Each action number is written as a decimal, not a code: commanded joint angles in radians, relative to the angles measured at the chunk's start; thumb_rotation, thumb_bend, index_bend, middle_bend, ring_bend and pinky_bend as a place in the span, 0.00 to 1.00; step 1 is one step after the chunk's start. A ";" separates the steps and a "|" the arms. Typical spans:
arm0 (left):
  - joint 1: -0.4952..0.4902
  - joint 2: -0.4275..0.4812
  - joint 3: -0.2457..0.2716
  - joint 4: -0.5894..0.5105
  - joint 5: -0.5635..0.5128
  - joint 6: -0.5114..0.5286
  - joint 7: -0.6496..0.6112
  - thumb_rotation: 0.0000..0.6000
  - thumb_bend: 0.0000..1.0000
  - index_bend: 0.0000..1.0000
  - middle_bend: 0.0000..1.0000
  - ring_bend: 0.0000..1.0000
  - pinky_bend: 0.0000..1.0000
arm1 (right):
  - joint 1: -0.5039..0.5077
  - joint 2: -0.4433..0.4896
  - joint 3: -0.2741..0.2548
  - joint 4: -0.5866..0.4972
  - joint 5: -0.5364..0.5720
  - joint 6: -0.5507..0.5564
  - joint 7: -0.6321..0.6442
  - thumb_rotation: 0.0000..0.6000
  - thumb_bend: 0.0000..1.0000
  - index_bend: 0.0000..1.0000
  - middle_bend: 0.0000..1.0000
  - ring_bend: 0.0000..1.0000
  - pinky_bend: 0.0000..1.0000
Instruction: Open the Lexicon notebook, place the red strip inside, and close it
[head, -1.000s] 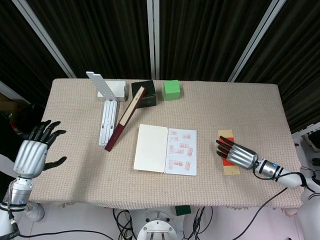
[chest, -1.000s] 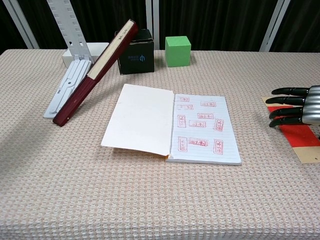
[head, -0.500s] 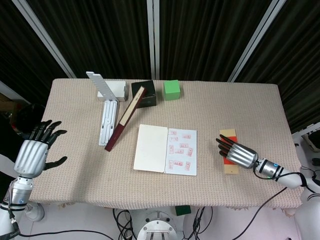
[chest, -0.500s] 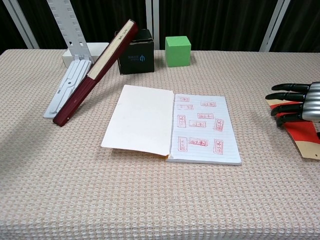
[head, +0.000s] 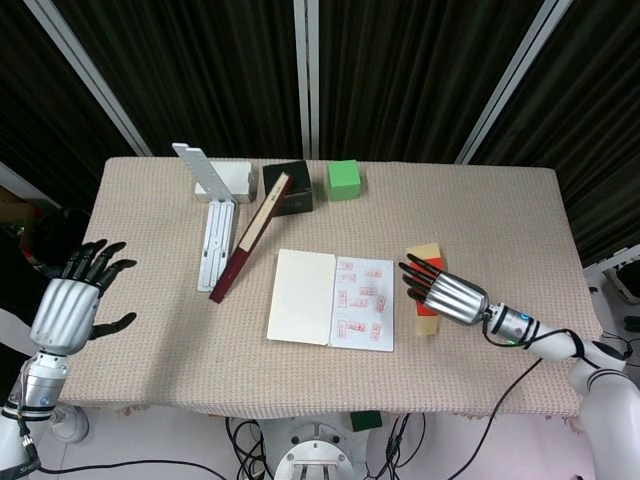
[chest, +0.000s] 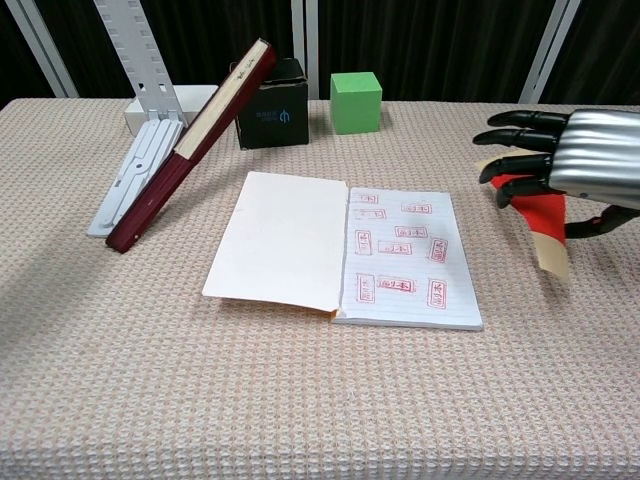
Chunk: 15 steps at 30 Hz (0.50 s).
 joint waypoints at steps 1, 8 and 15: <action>0.002 0.002 0.001 -0.001 0.000 0.002 0.001 1.00 0.02 0.27 0.13 0.08 0.12 | 0.066 -0.007 0.042 -0.174 0.021 -0.095 -0.101 1.00 0.21 0.31 0.17 0.02 0.00; 0.012 0.005 0.007 0.007 -0.002 0.009 -0.013 1.00 0.02 0.27 0.13 0.08 0.12 | 0.114 0.018 0.106 -0.470 0.104 -0.325 -0.309 1.00 0.21 0.28 0.16 0.00 0.00; 0.014 0.003 0.010 0.017 0.005 0.013 -0.024 1.00 0.02 0.27 0.13 0.08 0.12 | 0.131 0.009 0.174 -0.608 0.181 -0.445 -0.453 1.00 0.21 0.25 0.14 0.00 0.00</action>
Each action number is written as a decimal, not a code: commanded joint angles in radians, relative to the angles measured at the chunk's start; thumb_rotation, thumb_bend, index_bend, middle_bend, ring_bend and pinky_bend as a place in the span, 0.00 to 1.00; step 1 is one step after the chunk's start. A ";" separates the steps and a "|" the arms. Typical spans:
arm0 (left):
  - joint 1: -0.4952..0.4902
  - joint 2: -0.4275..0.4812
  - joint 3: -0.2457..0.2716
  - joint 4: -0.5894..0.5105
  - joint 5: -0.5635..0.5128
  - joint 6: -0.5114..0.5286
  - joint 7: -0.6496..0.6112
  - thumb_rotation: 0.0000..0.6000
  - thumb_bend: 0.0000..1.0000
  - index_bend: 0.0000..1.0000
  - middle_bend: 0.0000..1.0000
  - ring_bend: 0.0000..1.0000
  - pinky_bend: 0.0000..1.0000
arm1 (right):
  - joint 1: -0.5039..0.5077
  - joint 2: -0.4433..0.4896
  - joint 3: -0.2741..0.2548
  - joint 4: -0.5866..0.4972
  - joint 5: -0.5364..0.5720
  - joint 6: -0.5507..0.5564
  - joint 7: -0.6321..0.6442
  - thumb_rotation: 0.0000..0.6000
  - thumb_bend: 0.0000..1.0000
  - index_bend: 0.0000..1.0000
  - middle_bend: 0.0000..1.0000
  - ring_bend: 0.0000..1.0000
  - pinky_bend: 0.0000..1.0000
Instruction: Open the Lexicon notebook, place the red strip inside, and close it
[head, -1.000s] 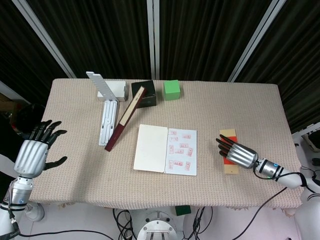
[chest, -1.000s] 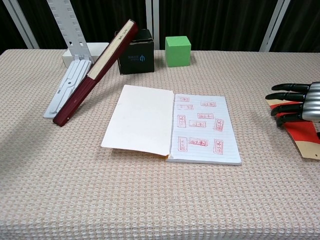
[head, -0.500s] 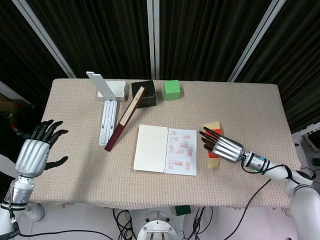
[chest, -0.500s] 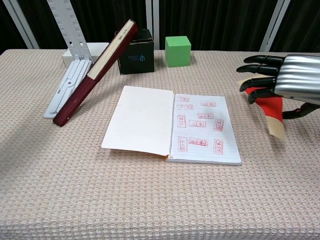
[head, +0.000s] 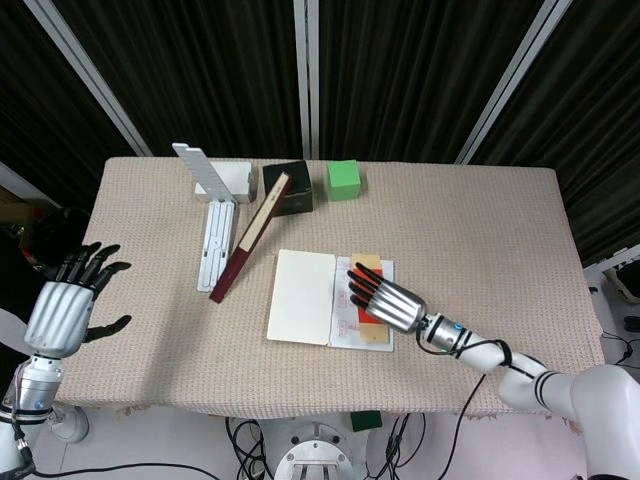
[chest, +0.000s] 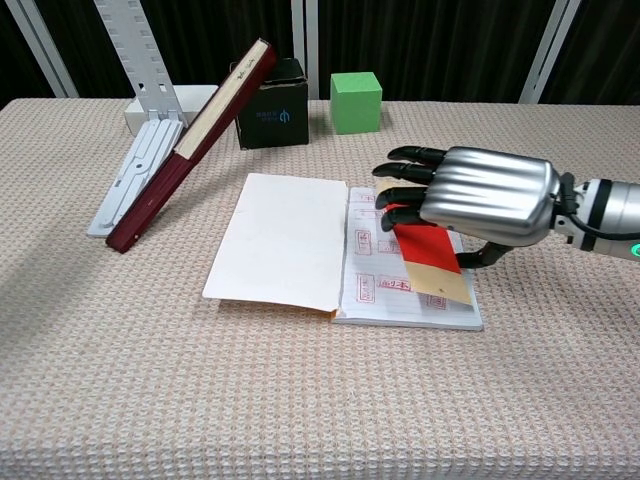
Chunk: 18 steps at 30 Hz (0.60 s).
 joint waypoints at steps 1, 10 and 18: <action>0.001 -0.001 0.001 0.003 0.002 0.002 -0.003 1.00 0.02 0.27 0.13 0.08 0.12 | 0.021 -0.003 0.041 -0.064 0.041 -0.057 -0.061 1.00 0.21 0.24 0.14 0.00 0.00; 0.008 -0.007 0.004 0.019 0.001 0.008 -0.020 1.00 0.02 0.27 0.13 0.08 0.12 | 0.028 -0.013 0.048 -0.110 0.044 -0.101 -0.107 1.00 0.21 0.19 0.13 0.00 0.00; 0.013 -0.012 0.006 0.035 0.004 0.015 -0.035 1.00 0.02 0.27 0.13 0.08 0.12 | 0.008 0.011 0.056 -0.142 0.043 -0.061 -0.086 1.00 0.21 0.17 0.12 0.00 0.00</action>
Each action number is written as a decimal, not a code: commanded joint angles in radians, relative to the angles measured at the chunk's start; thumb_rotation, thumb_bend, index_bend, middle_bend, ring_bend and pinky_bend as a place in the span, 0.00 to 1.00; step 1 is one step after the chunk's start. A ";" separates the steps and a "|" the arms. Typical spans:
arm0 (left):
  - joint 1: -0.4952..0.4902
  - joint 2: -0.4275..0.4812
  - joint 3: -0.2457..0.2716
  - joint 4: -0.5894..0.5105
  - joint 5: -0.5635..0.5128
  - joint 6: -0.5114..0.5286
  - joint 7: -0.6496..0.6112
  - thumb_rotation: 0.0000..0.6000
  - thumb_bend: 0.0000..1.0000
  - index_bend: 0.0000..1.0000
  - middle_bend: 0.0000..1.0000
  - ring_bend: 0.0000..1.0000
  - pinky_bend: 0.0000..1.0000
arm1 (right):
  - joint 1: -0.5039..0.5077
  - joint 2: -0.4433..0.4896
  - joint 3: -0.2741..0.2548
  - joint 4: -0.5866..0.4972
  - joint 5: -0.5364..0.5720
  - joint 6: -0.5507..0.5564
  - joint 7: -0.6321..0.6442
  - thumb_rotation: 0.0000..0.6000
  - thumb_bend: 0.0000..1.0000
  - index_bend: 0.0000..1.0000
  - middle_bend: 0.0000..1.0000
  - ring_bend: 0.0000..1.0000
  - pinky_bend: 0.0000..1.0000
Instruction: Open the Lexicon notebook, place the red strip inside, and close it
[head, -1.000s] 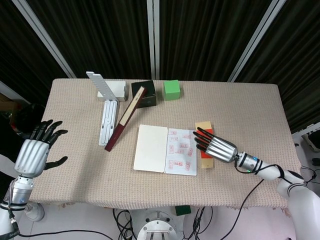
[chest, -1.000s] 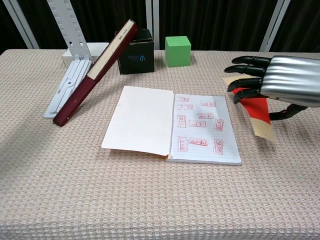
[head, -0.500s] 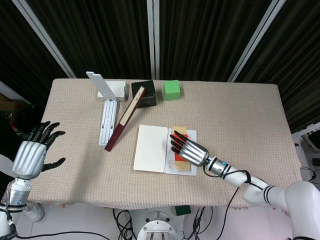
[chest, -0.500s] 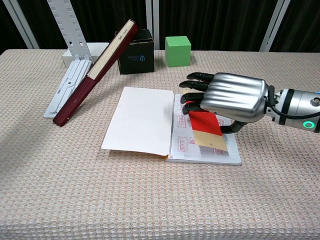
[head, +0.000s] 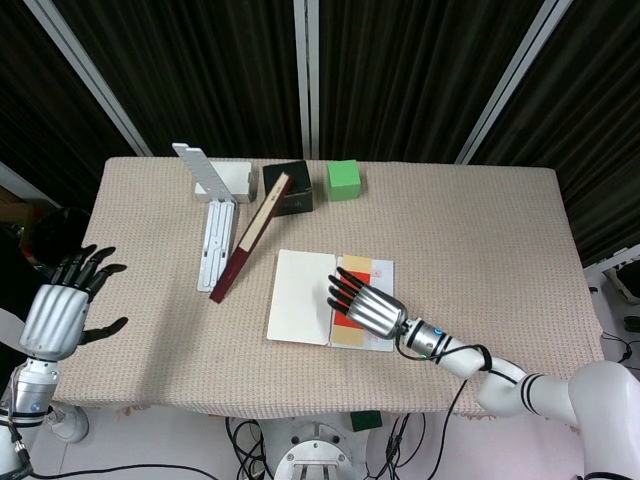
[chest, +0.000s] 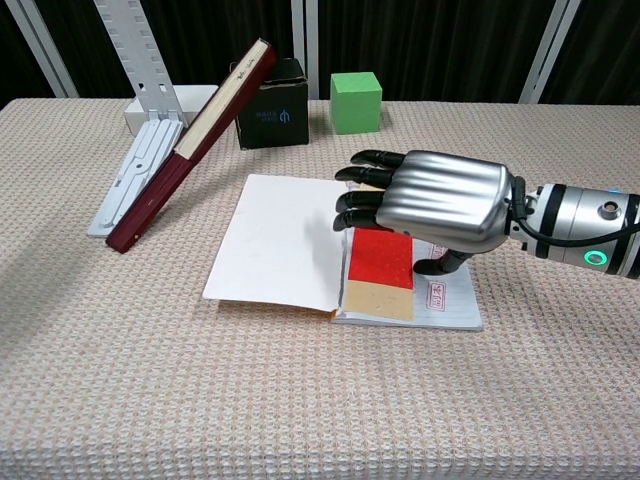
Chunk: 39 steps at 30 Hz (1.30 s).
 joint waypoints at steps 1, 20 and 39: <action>0.000 -0.002 0.000 0.004 0.002 0.001 -0.004 1.00 0.02 0.27 0.13 0.08 0.12 | -0.008 0.011 0.002 -0.009 0.003 0.007 0.010 1.00 0.21 0.17 0.12 0.00 0.00; -0.003 -0.008 0.001 -0.001 0.009 -0.005 0.006 1.00 0.02 0.27 0.13 0.08 0.12 | -0.080 0.035 0.014 0.015 0.080 0.021 0.153 1.00 0.78 0.00 0.28 0.03 0.00; -0.004 -0.002 0.000 -0.017 0.007 -0.007 0.024 1.00 0.02 0.27 0.13 0.08 0.12 | -0.080 -0.039 0.034 0.103 0.108 -0.022 0.218 1.00 0.78 0.00 0.27 0.02 0.00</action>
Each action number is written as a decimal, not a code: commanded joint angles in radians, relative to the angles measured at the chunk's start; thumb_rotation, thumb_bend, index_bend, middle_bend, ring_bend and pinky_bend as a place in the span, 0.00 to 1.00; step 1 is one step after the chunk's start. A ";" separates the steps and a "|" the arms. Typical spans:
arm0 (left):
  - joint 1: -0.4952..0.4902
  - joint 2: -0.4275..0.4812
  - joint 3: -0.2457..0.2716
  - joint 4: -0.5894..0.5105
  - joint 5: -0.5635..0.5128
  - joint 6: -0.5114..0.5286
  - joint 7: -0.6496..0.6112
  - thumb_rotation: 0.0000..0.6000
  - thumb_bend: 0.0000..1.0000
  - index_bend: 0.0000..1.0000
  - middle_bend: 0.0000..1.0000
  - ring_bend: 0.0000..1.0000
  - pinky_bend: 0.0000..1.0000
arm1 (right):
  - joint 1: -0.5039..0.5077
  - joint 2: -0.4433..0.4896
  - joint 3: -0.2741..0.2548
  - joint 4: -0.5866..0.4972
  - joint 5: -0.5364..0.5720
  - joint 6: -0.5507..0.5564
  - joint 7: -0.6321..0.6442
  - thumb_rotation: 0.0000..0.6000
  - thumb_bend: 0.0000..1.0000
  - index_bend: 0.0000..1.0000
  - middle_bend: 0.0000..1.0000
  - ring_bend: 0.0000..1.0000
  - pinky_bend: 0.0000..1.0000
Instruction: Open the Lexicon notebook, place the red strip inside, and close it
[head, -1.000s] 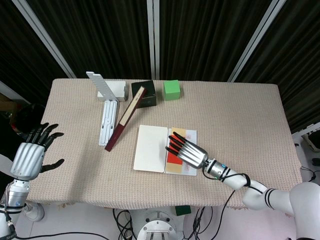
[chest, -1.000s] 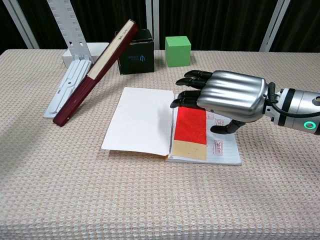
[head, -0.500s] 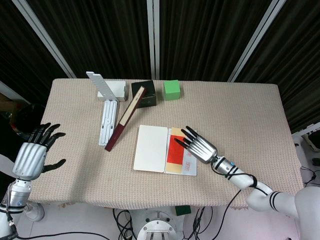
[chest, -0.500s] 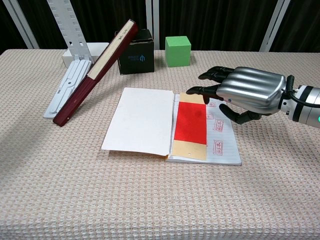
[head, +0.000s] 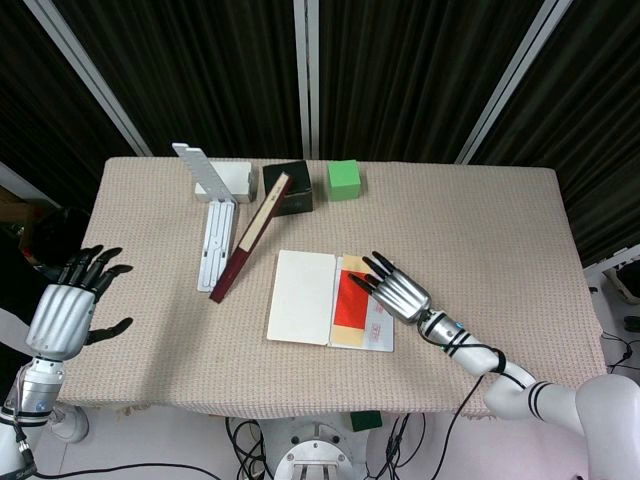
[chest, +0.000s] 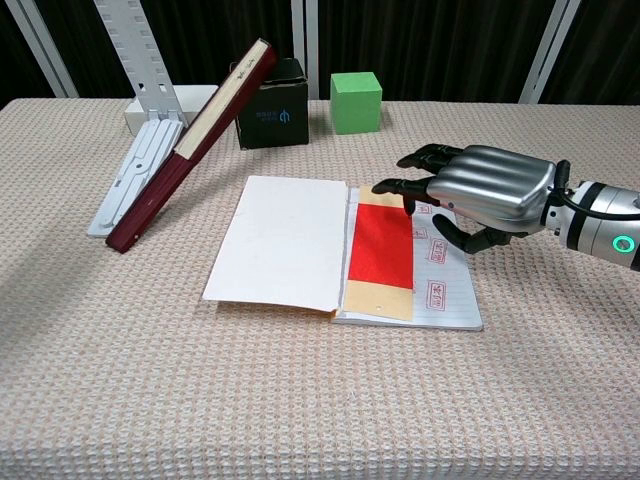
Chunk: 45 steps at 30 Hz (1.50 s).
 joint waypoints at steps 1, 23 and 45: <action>0.001 0.000 0.000 0.000 0.000 0.001 -0.001 1.00 0.02 0.27 0.13 0.08 0.12 | 0.003 -0.007 -0.001 0.005 -0.003 -0.005 0.002 1.00 0.78 0.00 0.27 0.02 0.00; 0.006 -0.006 0.004 0.017 -0.001 0.005 -0.016 1.00 0.02 0.27 0.13 0.08 0.12 | 0.031 -0.045 0.010 0.022 -0.017 -0.025 -0.018 1.00 0.78 0.00 0.25 0.02 0.00; 0.009 -0.001 0.006 0.004 0.012 0.012 -0.001 1.00 0.02 0.27 0.13 0.08 0.12 | -0.026 0.036 -0.050 -0.211 -0.089 0.091 0.001 1.00 0.00 0.00 0.00 0.00 0.00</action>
